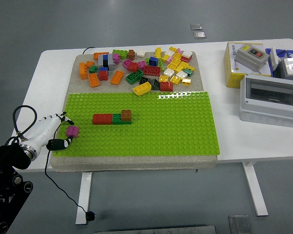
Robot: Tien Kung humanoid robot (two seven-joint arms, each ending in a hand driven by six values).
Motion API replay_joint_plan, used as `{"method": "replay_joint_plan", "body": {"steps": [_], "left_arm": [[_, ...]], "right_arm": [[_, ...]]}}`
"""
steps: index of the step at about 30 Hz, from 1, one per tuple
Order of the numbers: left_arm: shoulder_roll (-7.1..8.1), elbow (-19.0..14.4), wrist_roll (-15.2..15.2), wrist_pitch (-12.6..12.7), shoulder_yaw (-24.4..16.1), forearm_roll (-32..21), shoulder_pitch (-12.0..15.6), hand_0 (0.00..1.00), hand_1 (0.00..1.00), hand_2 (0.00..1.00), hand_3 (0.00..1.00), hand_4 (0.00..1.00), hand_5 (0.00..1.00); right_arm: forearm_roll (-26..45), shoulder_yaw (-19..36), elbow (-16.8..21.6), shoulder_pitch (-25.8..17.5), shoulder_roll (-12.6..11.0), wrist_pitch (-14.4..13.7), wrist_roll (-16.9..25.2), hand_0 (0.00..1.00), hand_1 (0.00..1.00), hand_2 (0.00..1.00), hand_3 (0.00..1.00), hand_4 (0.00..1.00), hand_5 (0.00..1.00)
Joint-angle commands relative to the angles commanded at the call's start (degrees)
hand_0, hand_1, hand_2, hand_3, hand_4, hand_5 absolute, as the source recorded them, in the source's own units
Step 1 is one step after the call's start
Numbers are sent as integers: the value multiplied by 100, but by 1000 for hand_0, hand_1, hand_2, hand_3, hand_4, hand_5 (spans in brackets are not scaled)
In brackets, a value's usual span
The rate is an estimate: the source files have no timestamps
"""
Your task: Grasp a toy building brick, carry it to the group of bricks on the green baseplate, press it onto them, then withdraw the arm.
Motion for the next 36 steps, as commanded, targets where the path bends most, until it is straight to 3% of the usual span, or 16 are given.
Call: {"method": "replay_joint_plan", "body": {"steps": [19,20,25,26,36], "left_arm": [[-8,179,-53,-30,31,-106,-65,998,964,998,676,604,162],[-10,185,-56,-24,32,-110,-65,998,963,991,605,494,106],[-16,209,-86,19,41,-142,-79,998,963,991,605,494,106],[-18,218,-91,24,44,-147,-85,998,963,988,559,435,97],[-13,240,-126,-13,64,-210,-152,998,964,985,544,423,103]], "right_arm": [[32,-48,0,12,-5,-4,1,697,612,596,695,352,899],[35,-53,0,12,-5,-5,1,699,612,595,694,352,900],[36,-66,0,14,-6,-5,-2,699,612,595,694,352,900],[38,-68,0,15,-6,-5,-2,698,613,596,694,351,899],[46,-81,0,24,-6,-4,-7,697,613,596,693,351,900]]}}
